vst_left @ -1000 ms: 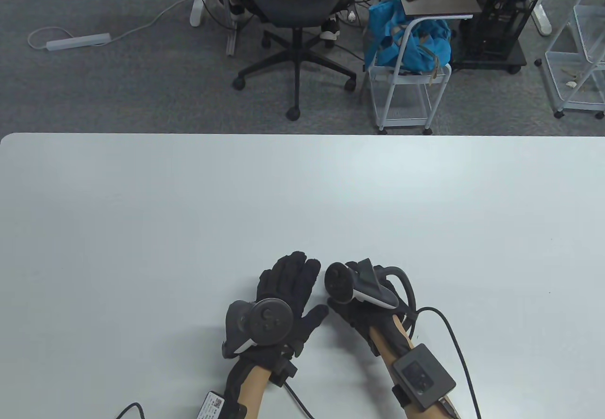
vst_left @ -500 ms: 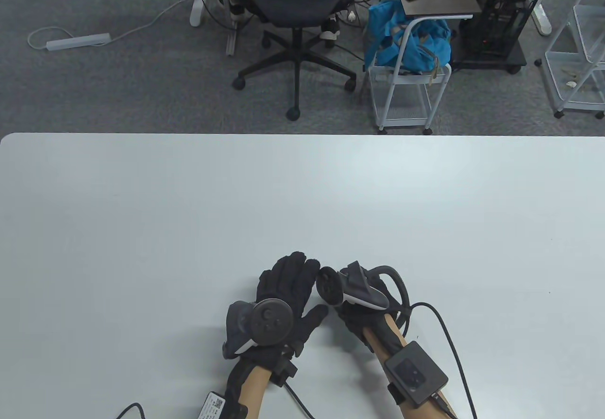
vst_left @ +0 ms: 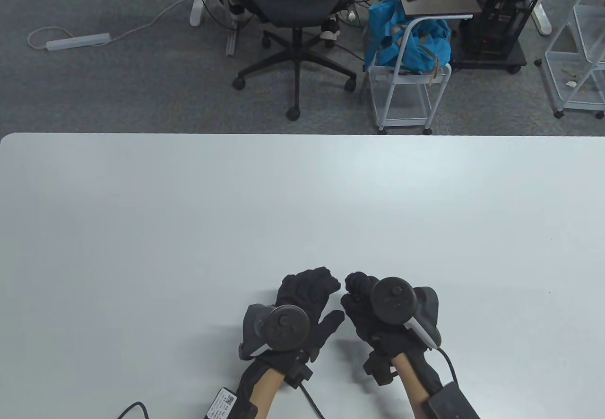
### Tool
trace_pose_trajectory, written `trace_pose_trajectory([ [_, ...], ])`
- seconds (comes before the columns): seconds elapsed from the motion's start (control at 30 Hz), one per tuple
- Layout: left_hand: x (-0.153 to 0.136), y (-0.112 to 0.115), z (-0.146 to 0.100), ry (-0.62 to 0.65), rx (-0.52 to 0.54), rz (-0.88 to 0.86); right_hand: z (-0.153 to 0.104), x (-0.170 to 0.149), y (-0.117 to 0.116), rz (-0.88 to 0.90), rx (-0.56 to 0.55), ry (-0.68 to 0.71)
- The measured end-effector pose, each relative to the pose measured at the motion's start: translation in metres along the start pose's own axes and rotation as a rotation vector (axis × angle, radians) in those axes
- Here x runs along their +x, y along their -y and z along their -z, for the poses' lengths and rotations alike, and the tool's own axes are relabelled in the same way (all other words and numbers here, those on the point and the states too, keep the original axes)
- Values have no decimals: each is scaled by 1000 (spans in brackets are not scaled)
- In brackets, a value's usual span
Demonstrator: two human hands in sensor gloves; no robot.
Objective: Unscrew nut from screw
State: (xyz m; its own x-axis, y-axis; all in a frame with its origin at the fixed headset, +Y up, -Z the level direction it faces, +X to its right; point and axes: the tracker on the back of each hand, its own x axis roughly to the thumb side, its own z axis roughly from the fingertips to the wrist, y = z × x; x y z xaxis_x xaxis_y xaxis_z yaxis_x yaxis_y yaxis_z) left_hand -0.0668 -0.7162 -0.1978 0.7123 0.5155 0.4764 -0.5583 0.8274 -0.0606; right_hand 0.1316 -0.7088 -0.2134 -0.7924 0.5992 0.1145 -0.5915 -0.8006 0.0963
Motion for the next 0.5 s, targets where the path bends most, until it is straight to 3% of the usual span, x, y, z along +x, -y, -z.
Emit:
trace_pose_trajectory([
  [0.2,4,4,0,11,13,-28,-9,-19,-2,265,-36,-9],
  [0.5,6,4,-3,40,77,-84,-16,-30,-1,652,11,7],
])
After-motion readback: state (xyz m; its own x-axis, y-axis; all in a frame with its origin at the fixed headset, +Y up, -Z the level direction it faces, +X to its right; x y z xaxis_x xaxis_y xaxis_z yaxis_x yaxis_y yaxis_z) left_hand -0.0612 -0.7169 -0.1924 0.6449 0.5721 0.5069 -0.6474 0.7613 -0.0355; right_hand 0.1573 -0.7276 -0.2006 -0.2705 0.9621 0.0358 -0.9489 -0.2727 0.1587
